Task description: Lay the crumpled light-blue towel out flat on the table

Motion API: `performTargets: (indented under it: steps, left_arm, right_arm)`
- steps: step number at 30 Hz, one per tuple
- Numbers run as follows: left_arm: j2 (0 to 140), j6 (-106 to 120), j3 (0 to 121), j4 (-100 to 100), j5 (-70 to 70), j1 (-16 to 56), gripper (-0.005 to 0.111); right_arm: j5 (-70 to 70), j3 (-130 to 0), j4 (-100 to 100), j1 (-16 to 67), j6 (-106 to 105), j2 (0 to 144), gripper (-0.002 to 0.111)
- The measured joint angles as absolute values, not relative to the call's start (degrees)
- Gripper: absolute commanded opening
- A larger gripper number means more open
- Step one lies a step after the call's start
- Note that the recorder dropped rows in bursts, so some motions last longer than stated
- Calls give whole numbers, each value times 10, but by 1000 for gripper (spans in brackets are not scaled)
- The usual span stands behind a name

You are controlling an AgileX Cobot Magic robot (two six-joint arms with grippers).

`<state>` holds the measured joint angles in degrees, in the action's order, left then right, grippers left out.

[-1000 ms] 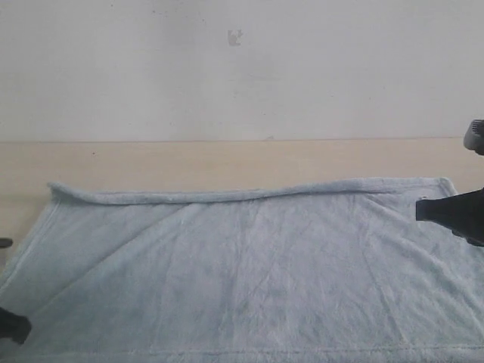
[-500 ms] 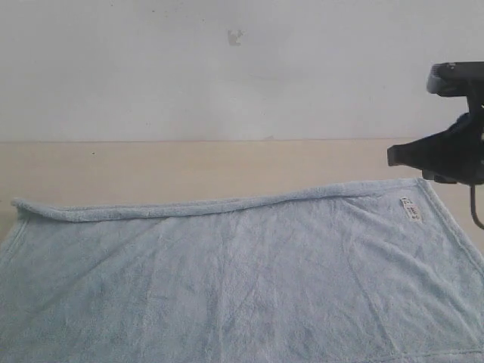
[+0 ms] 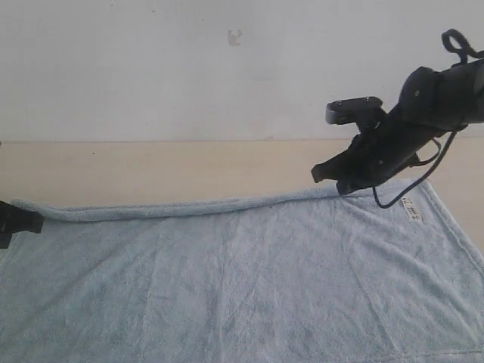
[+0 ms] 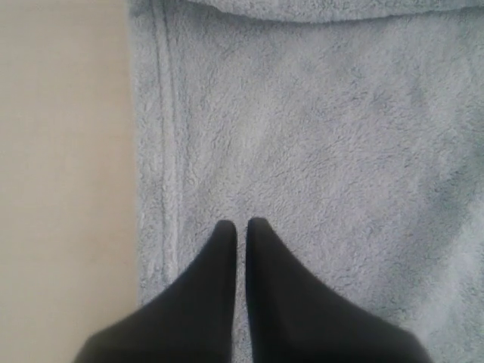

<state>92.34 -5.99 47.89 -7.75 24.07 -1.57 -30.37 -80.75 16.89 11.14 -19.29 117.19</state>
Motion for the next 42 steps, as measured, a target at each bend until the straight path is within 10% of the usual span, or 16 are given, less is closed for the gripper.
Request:
performTargets:
  steps: [25,42]
  left_arm:
    - [923,-60,479,-75,212,-16,4]
    - [923,-60,479,-73,212,-16,4]
  right_arm:
    - [-351,-1131,201,126,-220,1339,0]
    - [-352,-972,143,79,-172,1239,0]
